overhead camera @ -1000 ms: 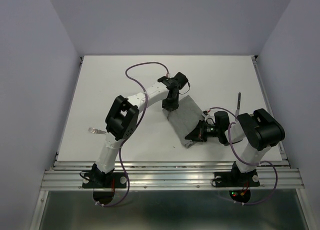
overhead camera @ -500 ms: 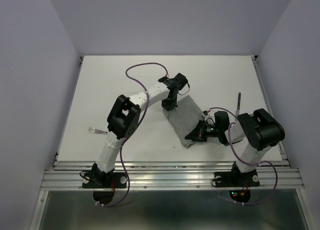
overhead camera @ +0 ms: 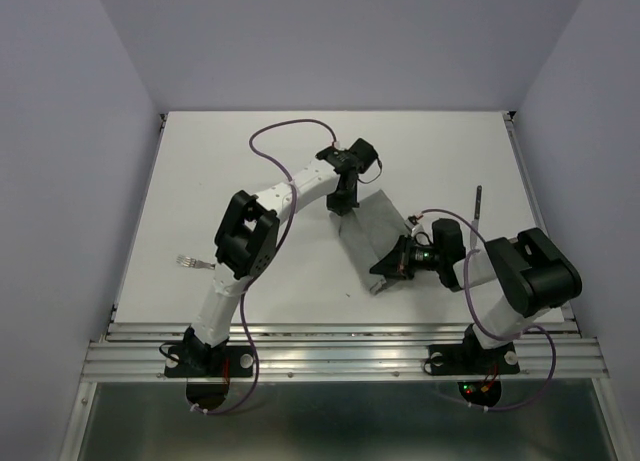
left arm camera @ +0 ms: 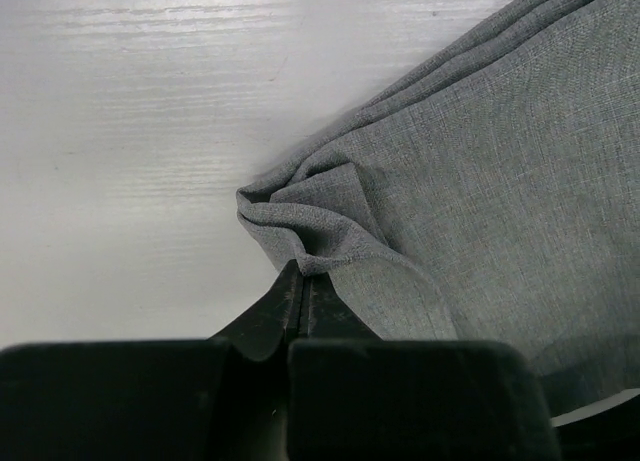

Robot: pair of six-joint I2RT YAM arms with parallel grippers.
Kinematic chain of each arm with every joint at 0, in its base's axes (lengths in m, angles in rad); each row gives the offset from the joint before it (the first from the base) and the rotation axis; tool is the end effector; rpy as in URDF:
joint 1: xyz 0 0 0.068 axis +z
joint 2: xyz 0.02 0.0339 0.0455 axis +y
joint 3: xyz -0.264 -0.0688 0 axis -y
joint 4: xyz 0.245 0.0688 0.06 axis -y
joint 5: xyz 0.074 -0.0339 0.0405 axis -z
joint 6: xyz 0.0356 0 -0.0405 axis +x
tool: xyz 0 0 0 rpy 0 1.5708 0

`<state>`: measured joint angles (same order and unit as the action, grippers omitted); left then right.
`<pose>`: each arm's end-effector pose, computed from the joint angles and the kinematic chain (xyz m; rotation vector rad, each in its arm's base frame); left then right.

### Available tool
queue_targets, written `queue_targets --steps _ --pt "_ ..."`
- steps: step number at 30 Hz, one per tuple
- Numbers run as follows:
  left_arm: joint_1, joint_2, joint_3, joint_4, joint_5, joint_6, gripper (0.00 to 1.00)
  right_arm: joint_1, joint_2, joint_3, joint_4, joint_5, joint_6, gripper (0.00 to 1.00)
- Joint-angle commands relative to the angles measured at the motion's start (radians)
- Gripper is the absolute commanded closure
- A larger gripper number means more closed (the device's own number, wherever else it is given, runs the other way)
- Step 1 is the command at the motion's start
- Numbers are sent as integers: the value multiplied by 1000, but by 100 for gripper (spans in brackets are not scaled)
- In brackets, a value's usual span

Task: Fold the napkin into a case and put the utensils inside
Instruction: Fold the lower triangle-folded napkin at the center of the board.

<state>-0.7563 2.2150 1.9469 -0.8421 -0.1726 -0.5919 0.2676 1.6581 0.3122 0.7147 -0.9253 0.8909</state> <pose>0.3527 -0.3244 0.2198 0.1652 2.6640 -0.2102 0.2174 0.0891 0.0947 0.1529 2.3987 1.6201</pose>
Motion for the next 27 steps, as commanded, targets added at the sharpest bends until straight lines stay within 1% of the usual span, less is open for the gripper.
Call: queue_targets --steps 1,7,11,17,27 --pt "5 8 89 -44 7 -13 100 -7 -93 8 -12 -17 -3 99" --pt "5 38 145 -74 7 -20 100 -7 -181 37 -129 31 -47 99" --pt "5 60 190 -97 13 -26 100 -7 -198 51 -185 52 -73 99" --pt "5 80 227 -94 35 -31 100 -7 -218 57 -218 85 -87 99" --pt "5 147 277 -80 65 -32 100 -25 -179 48 -230 100 -118 99"
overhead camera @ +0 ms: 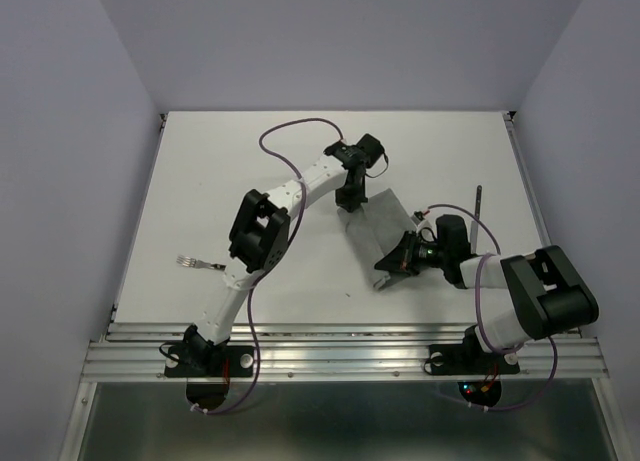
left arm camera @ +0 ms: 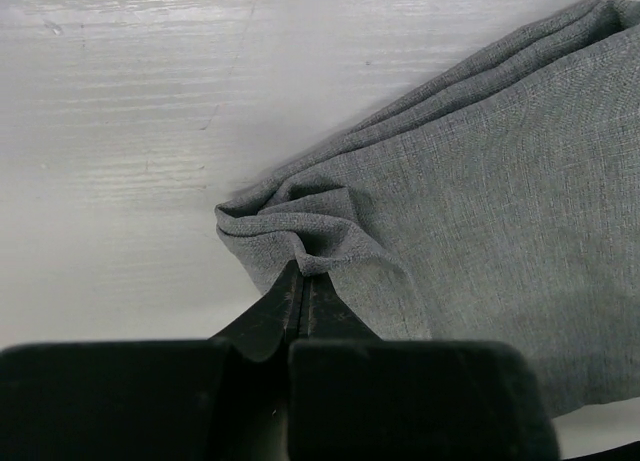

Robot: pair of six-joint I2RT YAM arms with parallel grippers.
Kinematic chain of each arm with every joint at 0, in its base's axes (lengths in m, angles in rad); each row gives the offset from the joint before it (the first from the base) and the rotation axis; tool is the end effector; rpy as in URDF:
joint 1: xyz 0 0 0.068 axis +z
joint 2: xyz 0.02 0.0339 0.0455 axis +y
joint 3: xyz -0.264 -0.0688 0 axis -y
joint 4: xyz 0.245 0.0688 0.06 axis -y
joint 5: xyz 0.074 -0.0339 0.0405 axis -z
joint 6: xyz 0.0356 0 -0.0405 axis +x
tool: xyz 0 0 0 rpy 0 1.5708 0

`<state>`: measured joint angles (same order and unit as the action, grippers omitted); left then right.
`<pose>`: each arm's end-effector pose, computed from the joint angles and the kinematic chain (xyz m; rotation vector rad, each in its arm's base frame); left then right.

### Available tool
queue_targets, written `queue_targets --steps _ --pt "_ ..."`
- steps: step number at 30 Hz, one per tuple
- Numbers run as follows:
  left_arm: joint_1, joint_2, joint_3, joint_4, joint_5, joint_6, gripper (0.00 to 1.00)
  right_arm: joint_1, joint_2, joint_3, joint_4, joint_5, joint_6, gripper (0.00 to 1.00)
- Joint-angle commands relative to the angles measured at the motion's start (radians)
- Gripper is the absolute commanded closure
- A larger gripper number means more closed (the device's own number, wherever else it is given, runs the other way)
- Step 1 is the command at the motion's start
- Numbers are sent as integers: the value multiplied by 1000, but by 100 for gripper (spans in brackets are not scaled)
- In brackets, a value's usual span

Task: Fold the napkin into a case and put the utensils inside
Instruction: Fold the lower triangle-folded napkin at the center of the board.

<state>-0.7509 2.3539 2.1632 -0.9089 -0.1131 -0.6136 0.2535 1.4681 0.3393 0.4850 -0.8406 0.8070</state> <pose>0.3740 -0.3436 0.2156 0.1481 2.6875 -0.2891 0.2161 0.0834 0.1216 0.1356 2.3769 1.4832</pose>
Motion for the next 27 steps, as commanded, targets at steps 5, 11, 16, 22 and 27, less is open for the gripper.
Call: queue_targets --steps 5,11,16,22,27 --pt "-1 24 60 15 1 -18 100 -20 34 23 -22 21 -60 99" --pt "-1 41 37 44 -2 -23 100 -30 32 50 -106 61 -107 99" --pt "1 54 14 68 -8 -31 100 -30 18 64 -184 126 -153 99" --pt "1 57 -26 123 -8 -31 100 -30 -11 112 -371 254 -232 99" --pt "1 79 -36 125 -7 -32 100 -30 -110 153 -541 357 -278 66"
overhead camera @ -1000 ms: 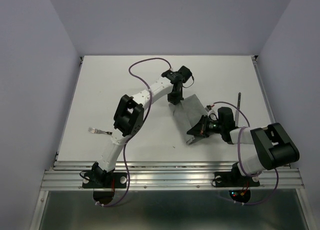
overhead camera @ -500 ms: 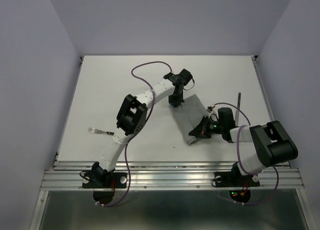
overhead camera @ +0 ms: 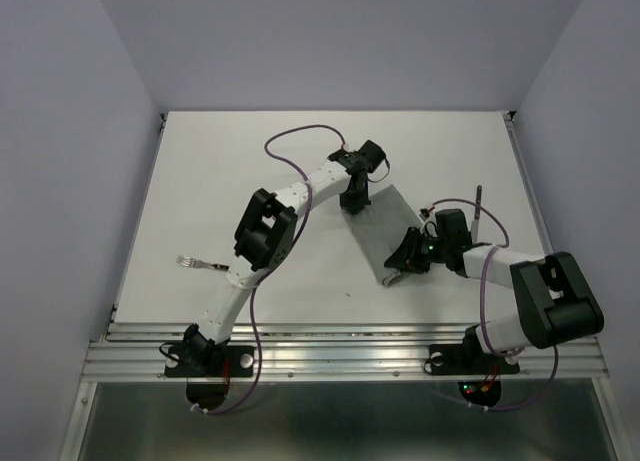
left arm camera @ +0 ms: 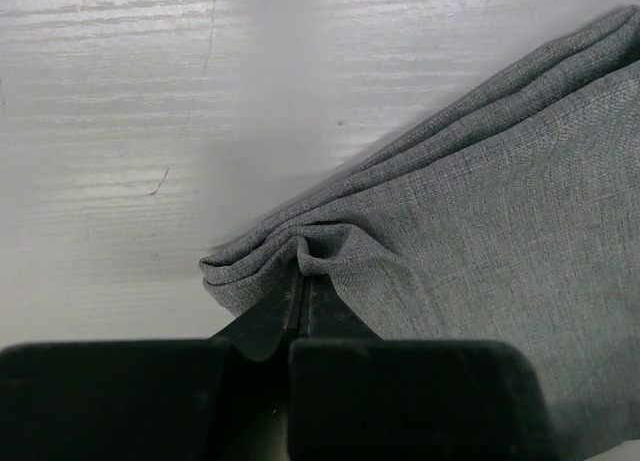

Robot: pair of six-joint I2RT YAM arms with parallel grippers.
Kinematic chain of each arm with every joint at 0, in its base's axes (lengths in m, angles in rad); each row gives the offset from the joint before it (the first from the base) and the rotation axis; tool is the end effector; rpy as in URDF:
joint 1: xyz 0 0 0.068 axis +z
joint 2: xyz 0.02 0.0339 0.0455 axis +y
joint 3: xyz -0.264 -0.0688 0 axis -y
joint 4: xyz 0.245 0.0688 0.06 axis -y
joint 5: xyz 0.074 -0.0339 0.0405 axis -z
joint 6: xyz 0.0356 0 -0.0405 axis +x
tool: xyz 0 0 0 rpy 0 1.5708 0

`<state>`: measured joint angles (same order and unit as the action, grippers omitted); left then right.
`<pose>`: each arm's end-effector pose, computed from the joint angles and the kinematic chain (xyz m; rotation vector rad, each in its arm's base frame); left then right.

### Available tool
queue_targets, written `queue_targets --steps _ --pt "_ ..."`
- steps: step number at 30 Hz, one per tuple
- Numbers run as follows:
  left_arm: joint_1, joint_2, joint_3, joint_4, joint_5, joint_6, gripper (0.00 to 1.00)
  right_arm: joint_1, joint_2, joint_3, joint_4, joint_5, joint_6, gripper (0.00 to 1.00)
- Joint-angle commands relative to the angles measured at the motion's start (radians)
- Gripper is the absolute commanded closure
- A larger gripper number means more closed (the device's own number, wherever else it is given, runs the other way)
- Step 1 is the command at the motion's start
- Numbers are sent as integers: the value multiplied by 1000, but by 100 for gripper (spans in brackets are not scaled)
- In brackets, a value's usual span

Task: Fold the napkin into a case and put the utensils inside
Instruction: Fold the lower triangle-folded napkin at the center of the board.

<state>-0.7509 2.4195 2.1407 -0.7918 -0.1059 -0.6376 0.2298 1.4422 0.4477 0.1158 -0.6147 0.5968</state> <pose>0.3847 -0.3538 0.1823 0.1152 2.6698 -0.3279 0.2249 0.0737 0.1232 0.1771 2.5416 1.1024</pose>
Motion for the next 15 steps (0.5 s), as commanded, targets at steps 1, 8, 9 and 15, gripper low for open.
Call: queue_targets --steps 1,8,9,15 --pt "1 16 -15 8 -15 -8 100 -6 -112 64 -197 154 -77 50" --pt "1 20 -28 8 -20 -17 100 -6 -304 179 -411 316 -130 46" --pt "-1 21 -28 8 -18 -19 100 -6 -319 189 -426 314 -137 46" --pt "1 16 -42 8 -14 -22 100 -6 -336 224 -505 582 -86 28"
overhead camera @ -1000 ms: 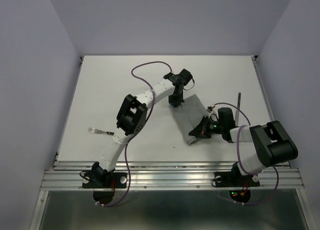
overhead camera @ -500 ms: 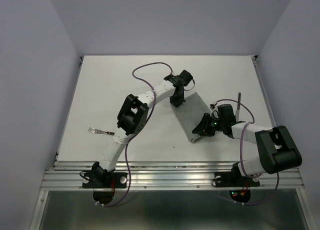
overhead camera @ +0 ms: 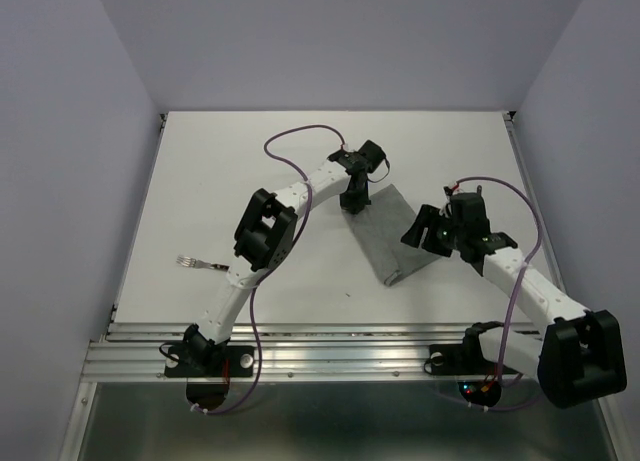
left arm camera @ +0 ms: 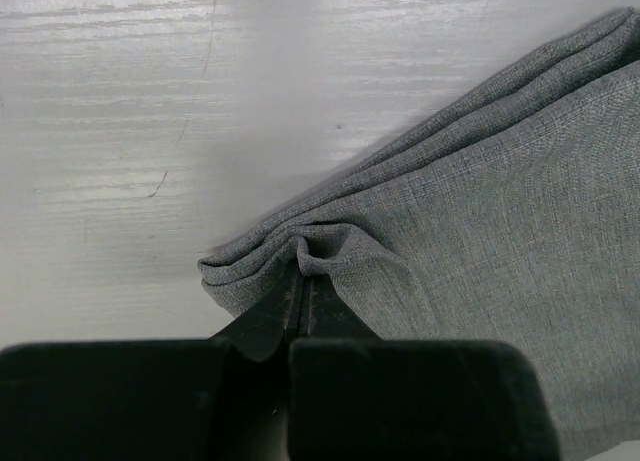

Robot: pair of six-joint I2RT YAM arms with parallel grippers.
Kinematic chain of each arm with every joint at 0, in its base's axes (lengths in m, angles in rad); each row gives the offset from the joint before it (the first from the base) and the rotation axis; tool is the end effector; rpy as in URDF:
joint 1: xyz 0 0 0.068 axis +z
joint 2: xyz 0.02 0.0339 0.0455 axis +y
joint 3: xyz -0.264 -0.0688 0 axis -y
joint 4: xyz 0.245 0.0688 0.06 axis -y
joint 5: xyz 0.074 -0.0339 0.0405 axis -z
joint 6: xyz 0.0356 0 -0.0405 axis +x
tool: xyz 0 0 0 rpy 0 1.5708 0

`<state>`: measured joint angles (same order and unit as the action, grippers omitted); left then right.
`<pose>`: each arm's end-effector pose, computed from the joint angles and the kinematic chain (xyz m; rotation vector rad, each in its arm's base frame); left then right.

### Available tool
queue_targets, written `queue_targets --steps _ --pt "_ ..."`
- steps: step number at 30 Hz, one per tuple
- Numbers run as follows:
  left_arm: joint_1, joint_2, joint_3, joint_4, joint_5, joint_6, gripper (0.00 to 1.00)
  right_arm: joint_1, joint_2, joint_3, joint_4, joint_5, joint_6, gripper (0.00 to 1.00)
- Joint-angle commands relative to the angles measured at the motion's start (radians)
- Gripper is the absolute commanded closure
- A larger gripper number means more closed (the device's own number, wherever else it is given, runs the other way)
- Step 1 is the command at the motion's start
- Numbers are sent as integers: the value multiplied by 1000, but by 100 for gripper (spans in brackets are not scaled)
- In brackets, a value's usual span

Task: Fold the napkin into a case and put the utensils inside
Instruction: Fold the lower triangle-folded napkin at the center of the board.

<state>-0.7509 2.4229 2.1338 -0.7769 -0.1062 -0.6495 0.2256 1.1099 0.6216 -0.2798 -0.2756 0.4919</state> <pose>0.3853 -0.3545 0.1792 0.0987 2.6674 -0.3351 0.2171 0.0598 0.2128 0.1785 2.3965 0.6690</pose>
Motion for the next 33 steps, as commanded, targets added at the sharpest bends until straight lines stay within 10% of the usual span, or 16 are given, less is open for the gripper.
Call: queue_targets --steps 1,24,33 --pt "1 13 -35 -5 -15 -12 100 -2 11 62 -120 306 19 28" --pt "-1 4 -35 -9 -29 -15 100 -20 541 333 -15 397 -154 35" --pt "4 11 -20 -15 -20 -4 100 -20 515 274 8 245 -87 84"
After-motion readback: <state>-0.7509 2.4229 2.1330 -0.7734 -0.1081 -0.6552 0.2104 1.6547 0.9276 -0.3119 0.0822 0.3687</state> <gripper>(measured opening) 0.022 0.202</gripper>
